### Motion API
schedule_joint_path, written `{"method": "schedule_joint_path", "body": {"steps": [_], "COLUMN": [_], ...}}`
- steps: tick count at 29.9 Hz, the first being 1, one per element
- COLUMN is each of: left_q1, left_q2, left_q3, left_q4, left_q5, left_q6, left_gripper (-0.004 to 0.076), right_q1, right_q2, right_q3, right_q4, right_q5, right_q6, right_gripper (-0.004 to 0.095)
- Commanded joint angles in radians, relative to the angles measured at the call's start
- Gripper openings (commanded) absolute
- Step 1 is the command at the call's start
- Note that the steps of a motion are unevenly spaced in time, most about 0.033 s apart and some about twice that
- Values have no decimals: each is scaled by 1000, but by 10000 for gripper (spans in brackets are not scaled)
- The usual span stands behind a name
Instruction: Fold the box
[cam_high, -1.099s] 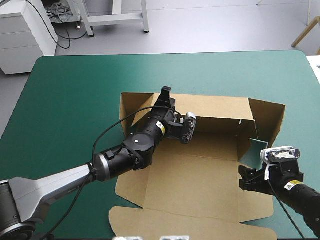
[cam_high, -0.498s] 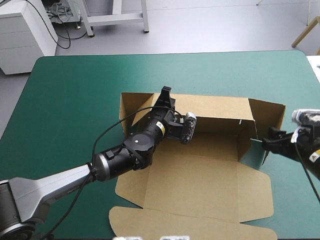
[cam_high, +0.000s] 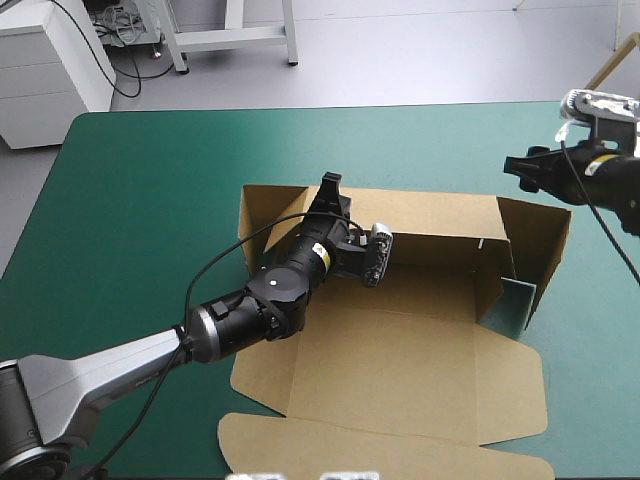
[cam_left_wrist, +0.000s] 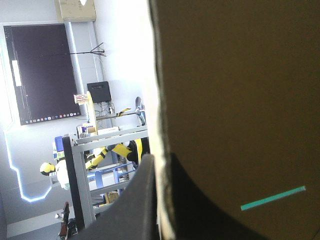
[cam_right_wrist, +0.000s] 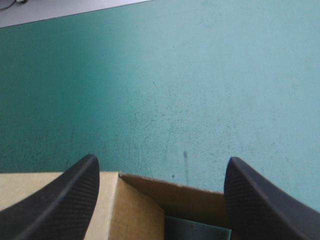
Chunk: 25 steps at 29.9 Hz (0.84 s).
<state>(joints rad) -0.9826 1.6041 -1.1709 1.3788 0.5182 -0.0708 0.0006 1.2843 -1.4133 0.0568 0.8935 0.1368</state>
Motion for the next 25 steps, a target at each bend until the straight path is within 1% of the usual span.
{"method": "schedule_joint_path", "body": {"steps": [1,5,9,14,18,23,25], "left_q1": [-7,-7,-7,-7,-7,-7,-7], "left_q2": [-24,-24,-24,-24,-24,-24,-24], "left_q3": [-12,-12,-12,-12,-12,-12,-12], "left_q4": [-12,-7,6,6,9,23,23], "left_q5": [3,3,3,3,5,5,5], "left_q6": [-14,-31,-67,-78,-120,-166,-173], "left_gripper": [-10,-10,-10,-10,-10,-10,-10], "right_q1": [-11,-44,-89,-97,-97,-97,-97], "right_q2": [102,203,250,269,272,272,267], "right_q3": [-127,-205,-241,-241,-241,-241,-239], "right_q4": [6,13,50,48,44,13,11], "right_q5": [16,77,149,214,245,310,310], "right_q6": [0,0,-30,-79,-79,-82,-82], "right_gripper": [643,643,644,643,643,643,643]}}
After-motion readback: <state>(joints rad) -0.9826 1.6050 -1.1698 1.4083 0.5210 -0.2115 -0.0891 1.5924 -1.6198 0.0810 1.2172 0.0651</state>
